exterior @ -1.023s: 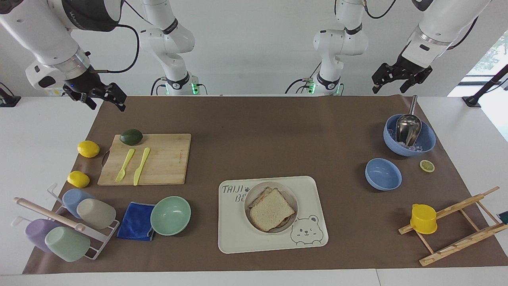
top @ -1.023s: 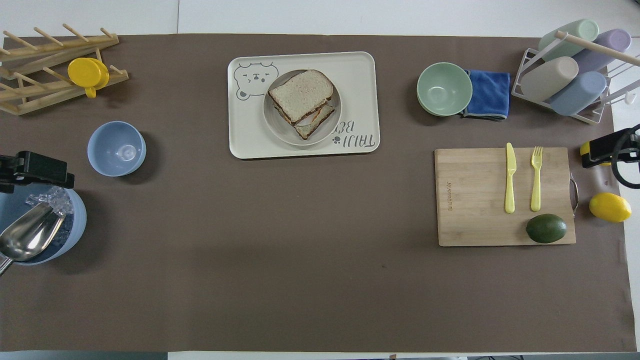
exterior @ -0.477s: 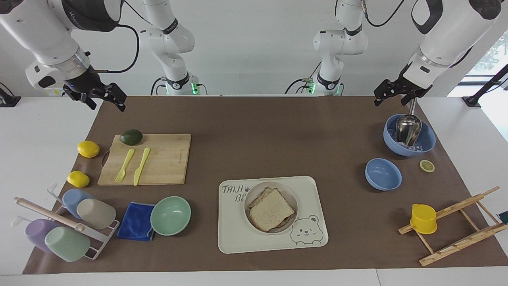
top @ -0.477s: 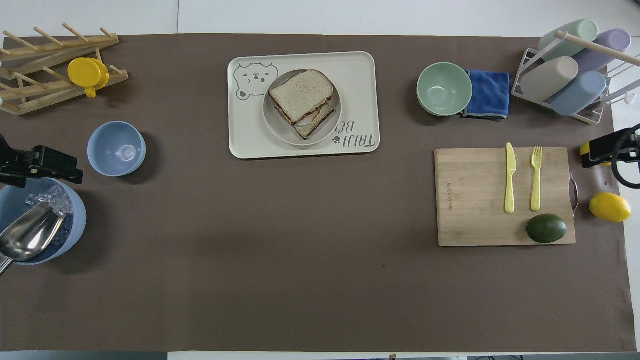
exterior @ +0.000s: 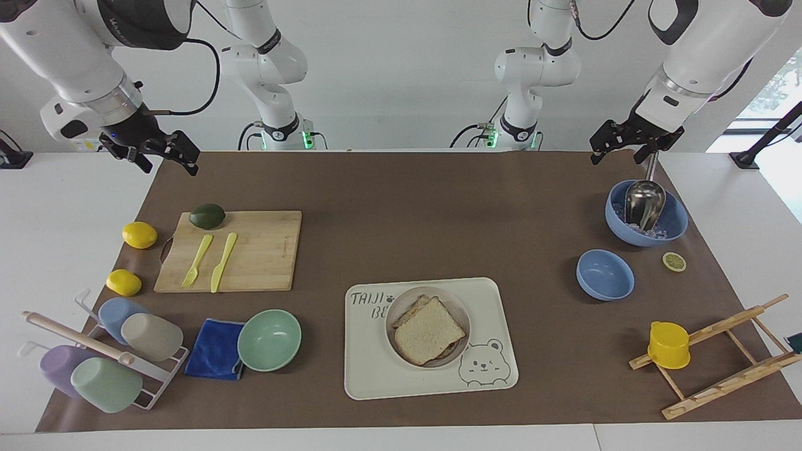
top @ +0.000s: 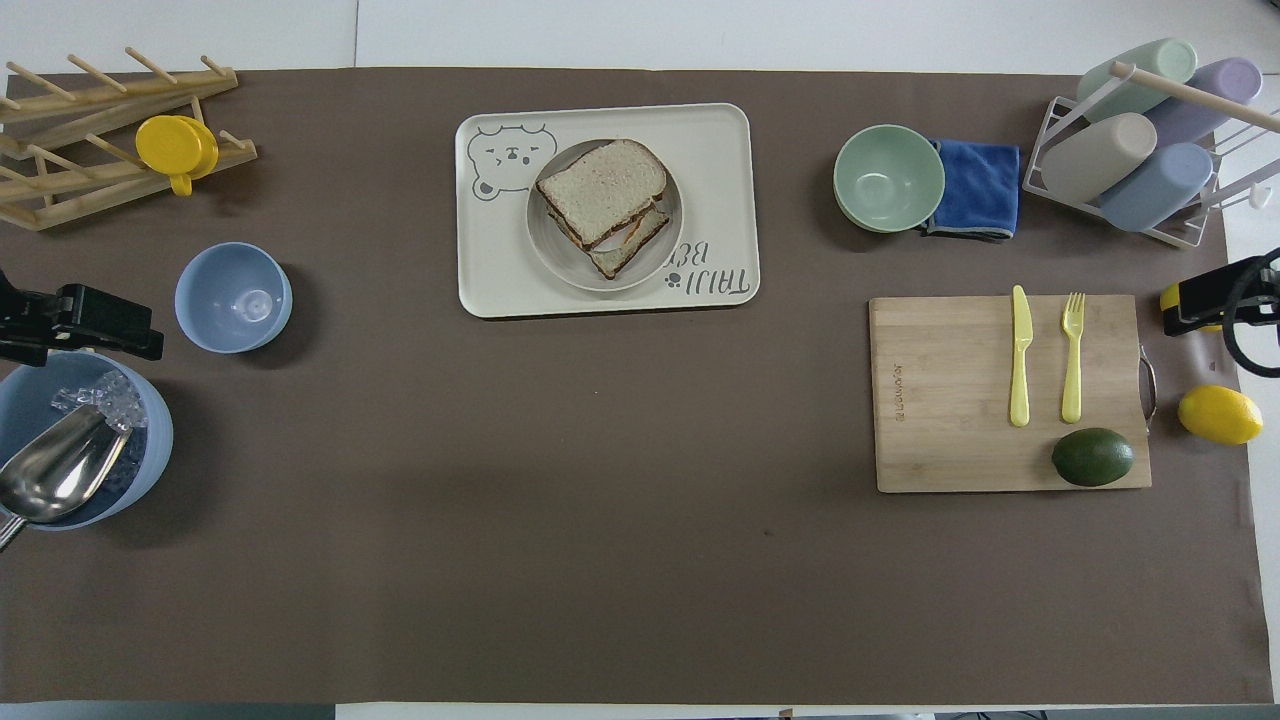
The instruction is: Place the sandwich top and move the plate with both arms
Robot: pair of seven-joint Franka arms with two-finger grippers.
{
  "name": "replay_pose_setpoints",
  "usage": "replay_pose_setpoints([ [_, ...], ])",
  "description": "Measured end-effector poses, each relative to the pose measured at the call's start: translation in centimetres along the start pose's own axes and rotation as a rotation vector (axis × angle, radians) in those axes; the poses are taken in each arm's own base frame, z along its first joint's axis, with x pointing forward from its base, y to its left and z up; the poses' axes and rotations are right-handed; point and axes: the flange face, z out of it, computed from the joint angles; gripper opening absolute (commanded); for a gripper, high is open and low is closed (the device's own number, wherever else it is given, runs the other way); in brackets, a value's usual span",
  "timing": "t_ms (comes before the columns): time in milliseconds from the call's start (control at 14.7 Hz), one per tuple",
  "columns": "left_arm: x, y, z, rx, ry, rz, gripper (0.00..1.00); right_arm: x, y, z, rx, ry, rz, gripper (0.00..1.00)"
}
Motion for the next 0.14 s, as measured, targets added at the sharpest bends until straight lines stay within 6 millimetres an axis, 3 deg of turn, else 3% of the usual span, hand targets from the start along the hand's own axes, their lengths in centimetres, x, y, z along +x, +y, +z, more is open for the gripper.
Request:
replay_pose_setpoints([
  [136, 0.00, -0.10, 0.00, 0.000, 0.000, -0.002, 1.00, 0.00, 0.00, 0.00, 0.000, 0.000, 0.000, 1.00],
])
